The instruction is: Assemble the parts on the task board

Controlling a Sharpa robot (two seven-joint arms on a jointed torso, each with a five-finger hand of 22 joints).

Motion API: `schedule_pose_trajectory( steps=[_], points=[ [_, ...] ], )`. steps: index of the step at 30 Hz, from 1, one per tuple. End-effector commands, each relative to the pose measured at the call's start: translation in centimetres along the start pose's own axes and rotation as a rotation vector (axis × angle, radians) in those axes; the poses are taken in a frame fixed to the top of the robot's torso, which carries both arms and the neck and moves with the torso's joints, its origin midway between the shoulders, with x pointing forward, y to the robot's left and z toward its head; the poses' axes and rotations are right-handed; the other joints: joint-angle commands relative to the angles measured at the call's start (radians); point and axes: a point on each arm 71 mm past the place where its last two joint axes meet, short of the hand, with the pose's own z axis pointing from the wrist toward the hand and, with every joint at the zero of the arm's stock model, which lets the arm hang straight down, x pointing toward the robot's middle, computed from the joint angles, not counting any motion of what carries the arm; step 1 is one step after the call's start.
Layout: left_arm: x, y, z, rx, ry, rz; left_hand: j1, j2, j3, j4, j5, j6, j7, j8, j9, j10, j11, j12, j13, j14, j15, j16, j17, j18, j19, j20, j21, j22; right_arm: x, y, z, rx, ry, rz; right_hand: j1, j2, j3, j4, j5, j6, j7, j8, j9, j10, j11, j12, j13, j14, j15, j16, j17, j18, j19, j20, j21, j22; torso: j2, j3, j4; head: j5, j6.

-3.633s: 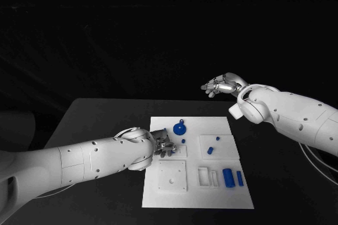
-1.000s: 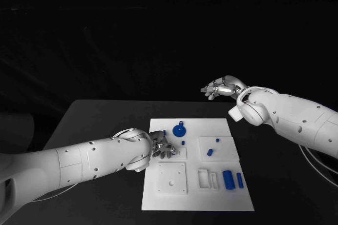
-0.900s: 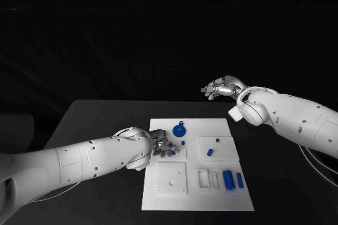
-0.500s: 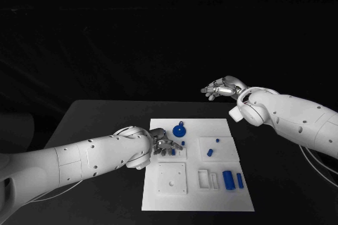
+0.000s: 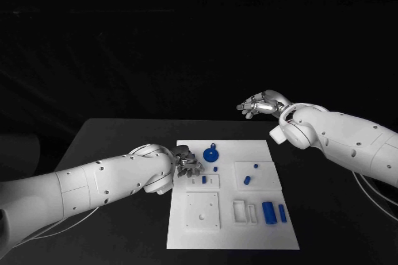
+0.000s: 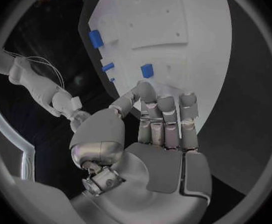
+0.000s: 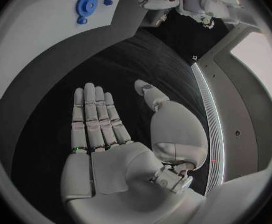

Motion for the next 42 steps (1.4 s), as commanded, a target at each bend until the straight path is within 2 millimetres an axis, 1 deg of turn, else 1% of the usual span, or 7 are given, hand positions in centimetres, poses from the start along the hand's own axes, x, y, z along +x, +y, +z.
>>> schedule_pose_trajectory(
  steps=[1,5,7,11,13,19,42],
  points=[
    [0.0,0.0,-0.2,0.009,0.020,-0.031,0.021,-0.012,0.033,0.005,-0.031,-0.022,0.010,-0.022,-0.012,-0.019,0.007,-0.018,-0.011,-0.017,0.006,-0.019,-0.010,-0.015,-0.010,-0.122,-0.015,-0.004,0.0,0.0,-0.1,-0.006,0.010,-0.005,-0.004,0.005,-0.005,-0.001,0.003,-0.004,0.005,0.006,-0.002,-0.003,0.002,0.007,-0.002,-0.007,0.002,0.003,-0.001,0.012,-0.005,0.004,-0.004,0.001,0.000,0.0001,0.0002,-0.001,0.002],
    [-0.6,0.3,-0.5,0.011,0.041,-0.048,-0.007,-0.077,0.036,0.028,-0.085,-0.083,0.033,-0.074,-0.040,-0.053,0.029,-0.049,-0.028,-0.040,0.027,-0.050,-0.026,-0.025,-0.028,-0.114,-0.046,-0.014,-0.3,-0.3,-0.1,-0.001,0.005,-0.007,-0.003,0.006,-0.004,-0.001,0.003,-0.004,0.005,0.006,-0.002,-0.003,0.002,0.007,-0.002,-0.007,0.002,0.003,-0.001,0.013,-0.005,0.004,-0.004,0.001,0.000,-0.0006,0.0002,-0.002,0.005],
    [-0.8,0.4,-0.7,0.008,0.094,-0.034,-0.029,-0.108,0.027,0.046,-0.095,-0.099,0.042,-0.088,-0.050,-0.061,0.036,-0.056,-0.031,-0.047,0.033,-0.057,-0.029,-0.027,-0.032,-0.111,-0.053,-0.016,-0.4,-0.3,-0.2,0.001,0.002,-0.007,-0.003,0.006,-0.004,-0.001,0.003,-0.004,0.005,0.006,-0.002,-0.003,0.002,0.007,-0.002,-0.007,0.002,0.003,-0.001,0.013,-0.005,0.004,-0.004,0.001,0.000,-0.0011,0.0008,-0.003,0.009],
    [-2.3,0.5,-0.7,0.005,0.087,-0.012,-0.045,-0.129,0.028,0.070,-0.096,-0.146,0.064,-0.118,-0.068,-0.109,0.058,-0.089,-0.045,-0.087,0.054,-0.089,-0.042,-0.034,-0.065,-0.096,-0.084,-0.024,-0.7,-0.5,-0.2,0.005,-0.003,-0.009,-0.003,0.006,-0.004,-0.001,0.003,-0.004,0.005,0.006,-0.002,-0.003,0.002,0.008,-0.003,-0.007,0.002,0.003,-0.001,0.013,-0.005,0.004,-0.004,0.002,-0.001,-0.0014,0.0012,-0.004,0.012],
    [-3.7,0.7,-0.5,-0.010,0.058,-0.017,-0.048,-0.131,0.028,0.075,-0.095,-0.153,0.067,-0.122,-0.071,-0.115,0.061,-0.093,-0.047,-0.092,0.058,-0.093,-0.044,-0.035,-0.070,-0.093,-0.089,-0.026,-0.7,-0.6,-0.2,0.007,-0.006,-0.009,-0.003,0.006,-0.004,-0.001,0.003,-0.004,0.005,0.006,-0.002,-0.003,0.002,0.008,-0.003,-0.007,0.002,0.003,-0.001,0.013,-0.005,0.004,-0.004,0.002,-0.001,-0.0012,0.0022,-0.003,0.015],
    [-6.6,1.7,0.3,-0.061,-0.013,-0.023,-0.144,-0.117,0.003,0.145,-0.096,-0.167,0.075,-0.133,-0.083,-0.123,0.069,-0.105,-0.052,-0.100,0.073,-0.107,-0.056,-0.034,-0.083,-0.078,-0.106,-0.029,-0.7,-0.6,-0.2,0.007,-0.005,-0.009,-0.002,0.006,-0.004,-0.002,0.004,-0.004,0.005,0.006,-0.002,-0.003,0.002,0.008,-0.003,-0.006,0.002,0.003,-0.001,0.013,-0.005,0.004,-0.004,0.002,-0.001,0.0000,0.0002,0.003,0.024],
    [-6.9,0.8,3.3,-0.099,0.017,0.038,-0.150,-0.113,0.014,0.140,-0.096,-0.189,0.082,-0.146,-0.097,-0.129,0.075,-0.108,-0.051,-0.104,0.079,-0.108,-0.062,-0.025,-0.088,-0.070,-0.110,-0.021,-0.1,-0.4,0.0,0.002,0.002,-0.006,0.000,0.007,-0.003,-0.003,0.007,-0.005,0.006,0.006,-0.003,-0.003,0.002,0.009,-0.005,-0.006,0.002,0.004,-0.002,0.014,-0.005,0.005,-0.005,0.002,0.001,0.0002,-0.0040,0.007,0.025]
  ],
)
